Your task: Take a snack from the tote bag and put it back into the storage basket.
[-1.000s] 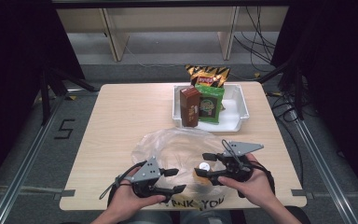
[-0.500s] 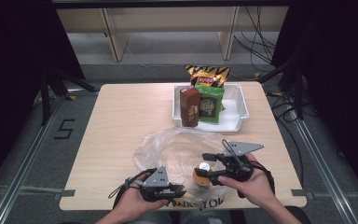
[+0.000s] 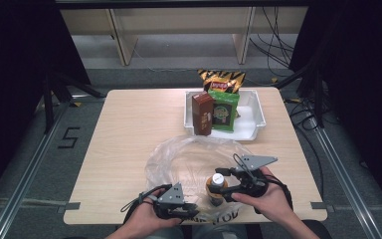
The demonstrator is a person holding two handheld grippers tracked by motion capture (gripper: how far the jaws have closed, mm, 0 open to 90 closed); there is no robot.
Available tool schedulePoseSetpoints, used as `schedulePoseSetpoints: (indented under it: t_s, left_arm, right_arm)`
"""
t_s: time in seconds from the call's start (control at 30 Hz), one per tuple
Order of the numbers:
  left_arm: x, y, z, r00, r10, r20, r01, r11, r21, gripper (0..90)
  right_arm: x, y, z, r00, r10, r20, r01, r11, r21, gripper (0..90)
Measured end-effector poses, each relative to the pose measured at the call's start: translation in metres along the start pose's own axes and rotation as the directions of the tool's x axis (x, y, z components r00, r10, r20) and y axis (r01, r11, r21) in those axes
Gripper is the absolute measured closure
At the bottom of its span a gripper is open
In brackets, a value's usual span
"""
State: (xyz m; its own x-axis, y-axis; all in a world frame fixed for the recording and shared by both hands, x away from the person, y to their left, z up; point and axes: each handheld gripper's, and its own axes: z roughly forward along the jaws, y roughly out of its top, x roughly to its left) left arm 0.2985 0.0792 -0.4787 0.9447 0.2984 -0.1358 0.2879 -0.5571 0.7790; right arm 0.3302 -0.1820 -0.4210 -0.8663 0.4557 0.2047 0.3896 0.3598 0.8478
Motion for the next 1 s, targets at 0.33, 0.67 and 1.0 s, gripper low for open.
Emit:
schedulePoseSetpoints:
  t_s: [0.33,0.67,1.0]
  left_arm:
    - [0.000,-0.001,0.001,1.0000,0.000,0.006,0.000,1.0000,-0.005,76.0]
    - [-0.001,-0.001,0.002,1.0000,-0.005,0.004,0.005,1.0000,-0.004,75.0]
    - [0.000,-0.003,0.005,1.0000,-0.006,0.005,0.006,1.0000,0.004,73.9]
  right_arm:
    - [0.001,-0.006,0.007,0.9997,-0.023,0.012,0.023,1.000,0.006,31.7]
    - [-0.002,-0.010,0.010,0.9970,-0.070,0.035,0.069,0.997,0.031,29.8]
    - [0.001,-0.015,0.012,0.9997,-0.021,0.009,0.020,0.999,0.037,28.8]
